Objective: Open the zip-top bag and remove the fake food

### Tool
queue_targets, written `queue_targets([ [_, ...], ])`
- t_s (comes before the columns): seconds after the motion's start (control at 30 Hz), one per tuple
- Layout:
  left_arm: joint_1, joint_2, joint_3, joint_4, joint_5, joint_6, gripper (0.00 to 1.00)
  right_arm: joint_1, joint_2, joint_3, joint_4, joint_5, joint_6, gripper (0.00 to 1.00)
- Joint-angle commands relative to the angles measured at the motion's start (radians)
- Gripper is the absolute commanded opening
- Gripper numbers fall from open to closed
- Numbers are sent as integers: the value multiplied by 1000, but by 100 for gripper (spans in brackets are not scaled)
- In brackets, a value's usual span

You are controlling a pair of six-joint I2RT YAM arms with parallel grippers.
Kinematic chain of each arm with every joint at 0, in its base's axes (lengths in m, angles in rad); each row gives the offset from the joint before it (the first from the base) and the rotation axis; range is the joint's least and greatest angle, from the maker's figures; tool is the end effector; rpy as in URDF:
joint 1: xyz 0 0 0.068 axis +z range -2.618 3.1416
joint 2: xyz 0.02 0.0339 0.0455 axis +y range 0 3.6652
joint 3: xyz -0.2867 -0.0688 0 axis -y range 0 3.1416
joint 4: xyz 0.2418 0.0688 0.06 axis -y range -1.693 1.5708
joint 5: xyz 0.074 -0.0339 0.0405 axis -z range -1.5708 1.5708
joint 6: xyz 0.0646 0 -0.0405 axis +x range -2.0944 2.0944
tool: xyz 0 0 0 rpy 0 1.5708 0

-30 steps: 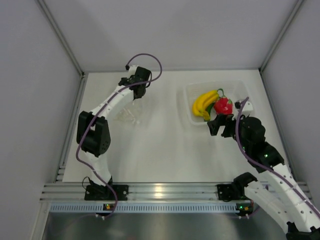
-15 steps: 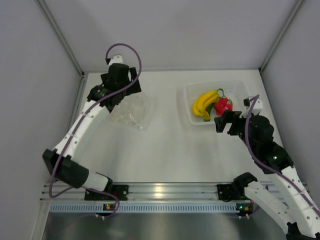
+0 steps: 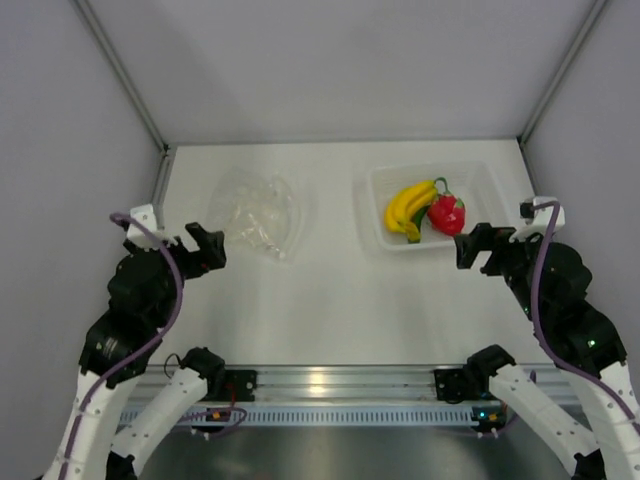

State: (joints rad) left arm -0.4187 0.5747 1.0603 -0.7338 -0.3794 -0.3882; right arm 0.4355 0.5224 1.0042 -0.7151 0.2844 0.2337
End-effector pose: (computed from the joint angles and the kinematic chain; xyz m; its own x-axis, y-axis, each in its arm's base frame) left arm 0.0966 -0.0168 0.4023 -0.2265 -0.2840 -0.9317 -0.0390 0.9584 -0.2827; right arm 0.0895 0.0217 0.3903 -0.2404 0.1333 -0.9615 -0.1046 0.9812 0.1622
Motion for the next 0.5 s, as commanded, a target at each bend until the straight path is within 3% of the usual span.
queue_targets([
  [0.0,3,-131,-31,13,23,109,98,-11,-21,57,-89,38,-63,99],
  [0.13,3,-264,-16,-74,-2,170,98,-9,-67,56,-101,41,-89,99],
  [0.27,3,-306,9,-176,-68,192,98,-9,-113,24,-96,33,-97,99],
  [0.47,3,-361,12,-202,-52,150,98,-9,-157,-44,-64,16,-82,99],
])
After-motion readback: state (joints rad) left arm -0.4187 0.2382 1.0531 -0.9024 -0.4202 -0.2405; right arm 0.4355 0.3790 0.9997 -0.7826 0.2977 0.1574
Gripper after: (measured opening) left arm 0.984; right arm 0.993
